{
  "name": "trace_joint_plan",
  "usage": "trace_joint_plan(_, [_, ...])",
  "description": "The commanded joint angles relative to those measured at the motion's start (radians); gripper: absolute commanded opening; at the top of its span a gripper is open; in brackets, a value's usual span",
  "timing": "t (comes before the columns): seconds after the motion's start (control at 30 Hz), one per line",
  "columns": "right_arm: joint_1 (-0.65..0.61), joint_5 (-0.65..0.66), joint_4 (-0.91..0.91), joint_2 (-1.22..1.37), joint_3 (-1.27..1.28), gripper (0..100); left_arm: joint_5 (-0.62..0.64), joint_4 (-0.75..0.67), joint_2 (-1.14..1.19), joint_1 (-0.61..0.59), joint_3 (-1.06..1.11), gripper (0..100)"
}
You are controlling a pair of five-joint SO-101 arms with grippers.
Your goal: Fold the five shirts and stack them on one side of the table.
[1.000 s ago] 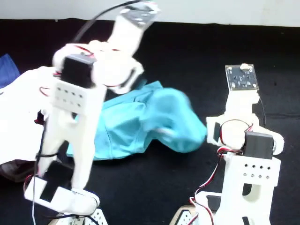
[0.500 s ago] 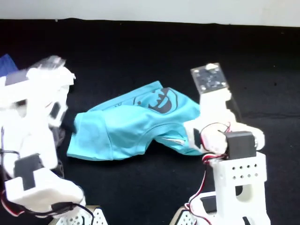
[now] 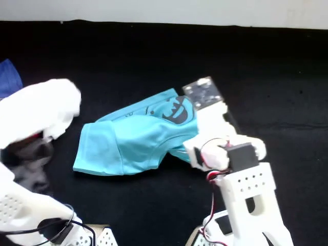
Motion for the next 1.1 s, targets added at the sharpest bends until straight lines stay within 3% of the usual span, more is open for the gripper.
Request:
trace_joint_plan(0.0, [-0.18,0.002,-0.025,0.007,0.004,22.8,0.009,0.097,-0.012,-0.027,-0.176,29])
trace_joint_plan(0.17, [-0.308,0.002,-0.03,0.174,-0.001,35.1,0.011,0.334,-0.028,-0.013,-0.357,29])
trace_joint_plan(0.4, [-0.519,0.002,-0.033,0.533,-0.303,35.4,0.114,0.565,-0.07,-0.019,-0.607,29])
trace_joint_plan(0.6, [-0.648,0.002,-0.076,0.885,-0.622,35.4,0.207,0.583,-0.13,-0.091,-0.708,29])
trace_joint_plan(1.07, [-0.796,0.0,-0.108,1.44,-1.161,35.4,0.201,0.58,-0.114,-0.323,-0.708,29])
